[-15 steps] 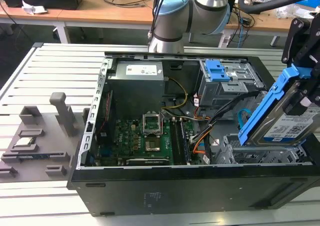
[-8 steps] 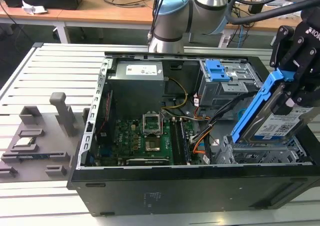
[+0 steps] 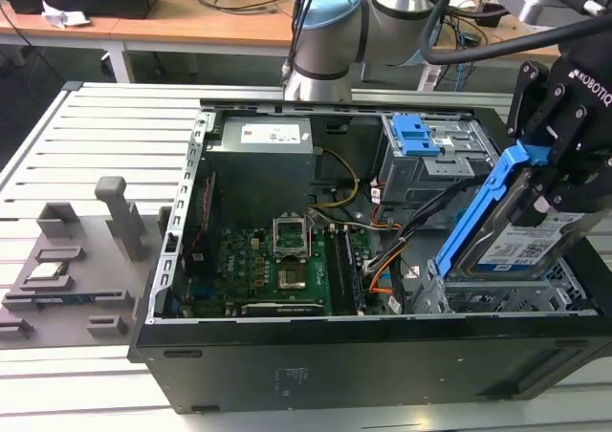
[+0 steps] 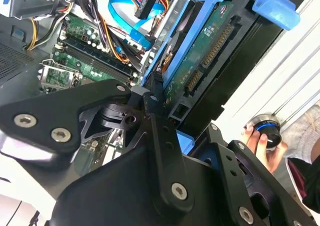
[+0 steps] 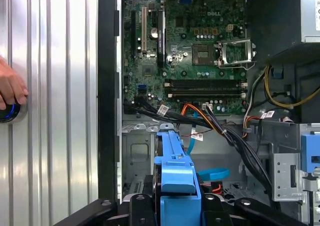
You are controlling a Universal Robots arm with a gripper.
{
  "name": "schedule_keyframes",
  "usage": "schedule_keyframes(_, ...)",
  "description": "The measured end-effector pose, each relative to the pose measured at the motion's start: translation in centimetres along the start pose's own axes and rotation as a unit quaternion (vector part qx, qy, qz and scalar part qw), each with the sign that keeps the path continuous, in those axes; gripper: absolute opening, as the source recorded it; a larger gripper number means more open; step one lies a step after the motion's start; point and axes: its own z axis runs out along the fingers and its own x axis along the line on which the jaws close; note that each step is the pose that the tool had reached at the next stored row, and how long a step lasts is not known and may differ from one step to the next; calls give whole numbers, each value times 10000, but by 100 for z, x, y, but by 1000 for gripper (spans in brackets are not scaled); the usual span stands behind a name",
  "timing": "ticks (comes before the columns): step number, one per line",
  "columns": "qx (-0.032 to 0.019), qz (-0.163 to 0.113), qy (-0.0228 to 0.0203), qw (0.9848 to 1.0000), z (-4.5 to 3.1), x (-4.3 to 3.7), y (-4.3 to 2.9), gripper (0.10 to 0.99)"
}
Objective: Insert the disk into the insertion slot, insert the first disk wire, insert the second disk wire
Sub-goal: 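Insert the disk into the insertion slot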
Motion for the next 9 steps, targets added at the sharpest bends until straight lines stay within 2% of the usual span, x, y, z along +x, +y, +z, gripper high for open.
schedule_keyframes(5,0,0,0,10000,66,0,-2,361)
schedule_keyframes(9,0,0,0,10000,157,0,-5,361)
